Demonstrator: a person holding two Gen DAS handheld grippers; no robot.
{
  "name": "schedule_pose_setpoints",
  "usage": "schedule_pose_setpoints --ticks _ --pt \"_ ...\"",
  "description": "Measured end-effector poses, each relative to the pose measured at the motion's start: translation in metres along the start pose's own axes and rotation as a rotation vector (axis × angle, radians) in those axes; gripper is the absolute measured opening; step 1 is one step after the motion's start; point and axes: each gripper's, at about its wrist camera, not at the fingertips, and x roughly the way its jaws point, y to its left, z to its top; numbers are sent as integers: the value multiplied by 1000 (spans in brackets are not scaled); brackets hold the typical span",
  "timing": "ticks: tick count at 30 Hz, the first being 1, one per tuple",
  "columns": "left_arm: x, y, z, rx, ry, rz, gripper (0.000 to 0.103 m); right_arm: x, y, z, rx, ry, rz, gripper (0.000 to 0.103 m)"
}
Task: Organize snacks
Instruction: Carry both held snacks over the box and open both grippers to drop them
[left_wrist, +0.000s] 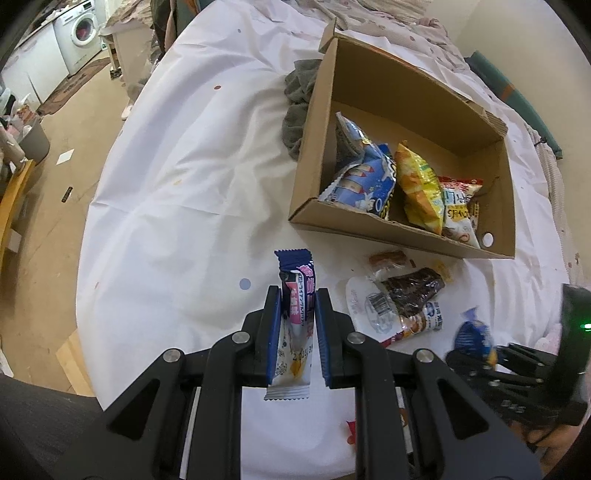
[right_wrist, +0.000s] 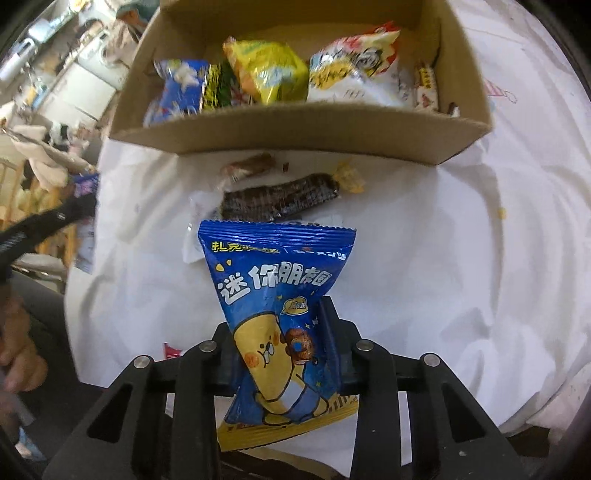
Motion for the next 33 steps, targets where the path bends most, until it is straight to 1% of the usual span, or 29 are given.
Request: schedule_pose_setpoints --ticks 3,8,10,12,14,17,23,28,30,33 --pt "1 0 0 2 -8 16 15 -11 -12 -2 30 -36 60 32" --pt "1 1 0 3 -26 38 15 -34 -6 5 29 -131 146 29" --pt "0 2 0 3 -37 45 15 -38 -4 6 31 -187 180 29" --pt "-3 2 1 3 -54 49 15 -49 0 11 30 -268 218 29" --pt "-7 2 2 4 -76 53 15 -60 -1 14 41 -346 241 29" --pt "-16 3 4 4 -122 50 15 -82 -8 16 77 -426 262 29" --pt "-40 1 14 2 -200 19 15 -106 -21 18 135 -540 271 29" --pt "-54 -17 33 42 -222 -31 15 -118 -31 33 157 -578 250 29" --pt "-56 -25 42 61 -230 -39 15 -121 -36 41 171 -593 235 29" --pt "-57 -38 59 93 -249 -39 15 -119 -44 55 185 -590 205 29"
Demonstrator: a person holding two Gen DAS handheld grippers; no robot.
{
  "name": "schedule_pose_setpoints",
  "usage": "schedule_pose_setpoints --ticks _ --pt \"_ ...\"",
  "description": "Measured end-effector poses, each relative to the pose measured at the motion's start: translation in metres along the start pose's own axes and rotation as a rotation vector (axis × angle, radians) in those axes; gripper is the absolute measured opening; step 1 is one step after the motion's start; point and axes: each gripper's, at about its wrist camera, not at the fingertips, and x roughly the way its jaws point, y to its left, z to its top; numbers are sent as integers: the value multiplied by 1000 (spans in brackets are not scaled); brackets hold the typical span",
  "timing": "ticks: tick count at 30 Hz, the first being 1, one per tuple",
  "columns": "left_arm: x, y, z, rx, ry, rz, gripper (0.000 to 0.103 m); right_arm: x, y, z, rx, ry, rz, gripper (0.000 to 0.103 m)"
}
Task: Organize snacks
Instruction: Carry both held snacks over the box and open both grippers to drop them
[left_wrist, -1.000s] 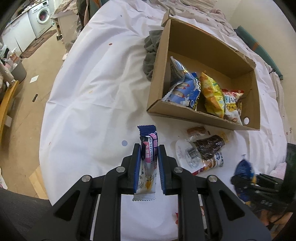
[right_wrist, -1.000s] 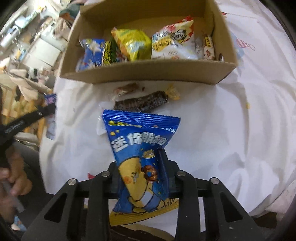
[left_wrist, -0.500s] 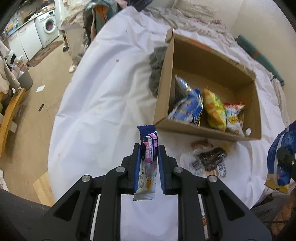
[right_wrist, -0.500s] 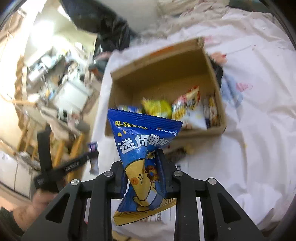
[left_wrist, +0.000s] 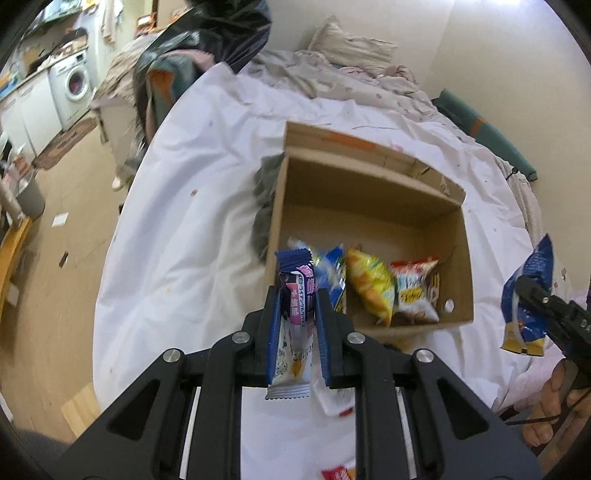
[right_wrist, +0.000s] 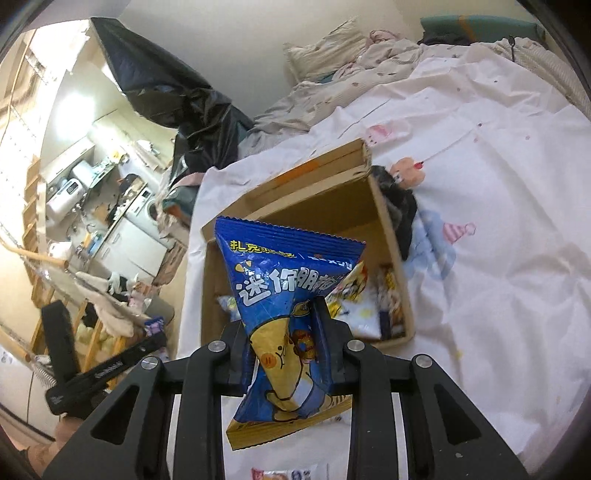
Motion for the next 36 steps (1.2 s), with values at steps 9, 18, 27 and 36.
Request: schedule_pose_setpoints --ticks 9,18,27,36 --pt "31 -26 40 15 -12 -35 15 37 -6 22 -35 31 -75 29" --pt "78 -53 44 78 -27 -40 15 76 -10 18 -81 112 -177 29" --pt "101 -53 41 82 51 -70 15 90 -9 17 -87 136 -205 29" --pt "98 -54 39 79 48 -75 15 96 -9 15 -90 160 -216 32"
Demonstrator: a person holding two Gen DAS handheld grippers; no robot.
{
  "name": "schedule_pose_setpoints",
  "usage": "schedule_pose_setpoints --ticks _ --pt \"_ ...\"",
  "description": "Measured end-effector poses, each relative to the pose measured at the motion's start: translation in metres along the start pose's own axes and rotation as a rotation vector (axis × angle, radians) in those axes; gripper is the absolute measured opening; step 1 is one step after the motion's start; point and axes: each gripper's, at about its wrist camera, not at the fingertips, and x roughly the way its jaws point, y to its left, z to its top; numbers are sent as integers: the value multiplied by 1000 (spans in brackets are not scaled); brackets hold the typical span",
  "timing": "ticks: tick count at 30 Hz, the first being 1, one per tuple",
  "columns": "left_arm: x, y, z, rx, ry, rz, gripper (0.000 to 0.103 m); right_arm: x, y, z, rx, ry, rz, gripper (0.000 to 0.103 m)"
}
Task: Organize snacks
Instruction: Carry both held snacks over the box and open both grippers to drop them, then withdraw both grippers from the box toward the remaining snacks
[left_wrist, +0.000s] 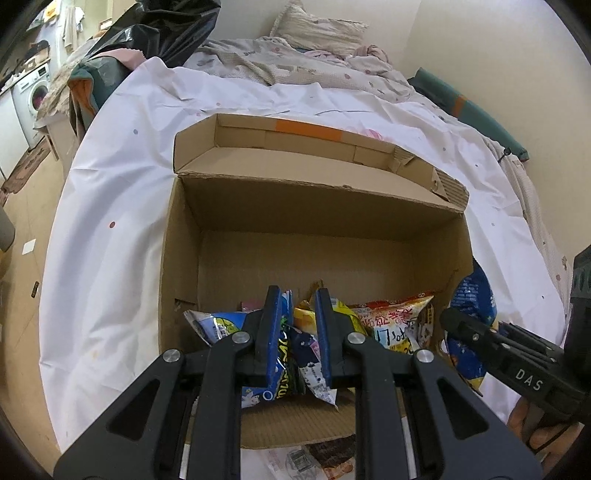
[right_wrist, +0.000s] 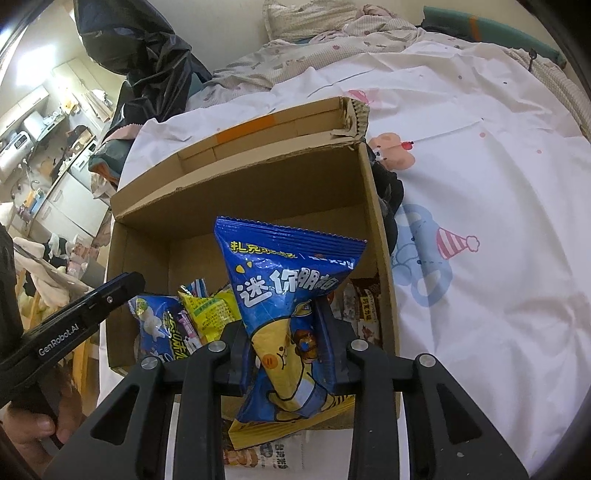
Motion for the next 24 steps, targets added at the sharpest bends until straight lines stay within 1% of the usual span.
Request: schedule_pose_setpoints --ticks 3,4,6,7,8,9,10,13,18,24 --pt "0 -2 -1 10 1 7 16 0 -2 0 13 3 -1 32" --pt "0 -3 -1 17 1 11 16 0 -2 0 17 2 -2 34" --pt "0 -6 -2 31 1 23 17 -3 -4 2 28 -6 11 41" --pt "-1 -7 -3 39 0 26 24 -5 -4 2 34 -15 19 53" --pt "-1 -8 -3 45 -2 28 30 -7 -4 2 38 -29 26 59" --pt "-2 -9 -4 49 -5 36 45 -9 -4 3 36 -38 30 59" --pt "-4 -9 -4 45 -12 40 58 -11 -3 3 32 -45 32 59" --pt "-9 -7 -3 27 -41 36 73 -16 -3 4 29 -69 38 62" --pt "-11 -8 -4 50 -53 53 74 -16 -5 6 40 -69 38 63" --pt "-17 -3 -7 27 -55 56 74 -20 -6 7 50 -79 45 63"
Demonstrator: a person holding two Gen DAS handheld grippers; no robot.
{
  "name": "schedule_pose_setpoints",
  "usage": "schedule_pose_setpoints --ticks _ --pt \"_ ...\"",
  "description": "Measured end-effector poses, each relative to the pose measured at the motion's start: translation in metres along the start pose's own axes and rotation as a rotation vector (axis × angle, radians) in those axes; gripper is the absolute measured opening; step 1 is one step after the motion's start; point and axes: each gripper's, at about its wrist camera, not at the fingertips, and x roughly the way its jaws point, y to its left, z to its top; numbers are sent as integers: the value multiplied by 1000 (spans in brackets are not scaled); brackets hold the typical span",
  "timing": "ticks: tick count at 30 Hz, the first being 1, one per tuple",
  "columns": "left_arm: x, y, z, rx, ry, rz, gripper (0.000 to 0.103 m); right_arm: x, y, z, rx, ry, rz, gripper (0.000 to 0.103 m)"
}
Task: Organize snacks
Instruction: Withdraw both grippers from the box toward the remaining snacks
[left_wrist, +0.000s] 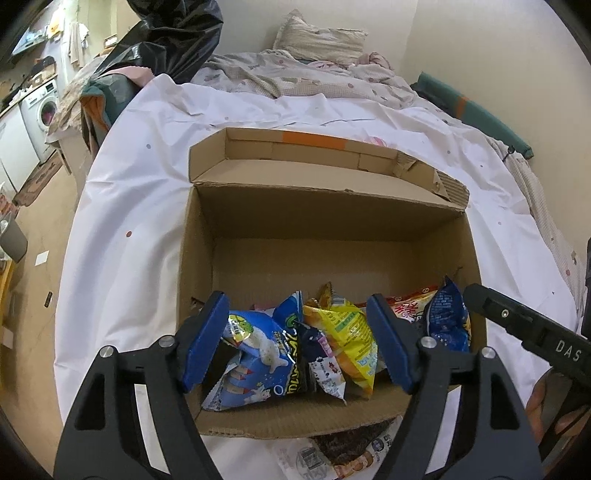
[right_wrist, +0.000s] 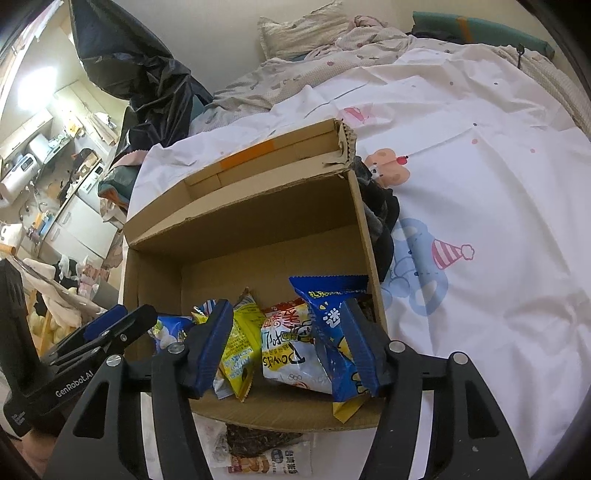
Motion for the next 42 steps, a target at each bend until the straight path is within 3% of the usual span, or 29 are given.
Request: schedule_pose_setpoints --ticks 16,26,30,35,42 --pt "-50 15 -17 10 -59 10 74 -41 10 -27 -4 -25 35 63" --pt "-70 20 -42 15 -31 -20 74 -61 8 -60 27 8 53 63" --pt "-76 21 -53 15 -22 -28 89 -66 3 -70 53 20 58 63" --pt "-75 18 -68 33 23 -36 90 -69 -1 -80 75 37 60 63" --pt "-60 7 -97 97 153 -90 90 -68 -8 -90 54 70 23 63"
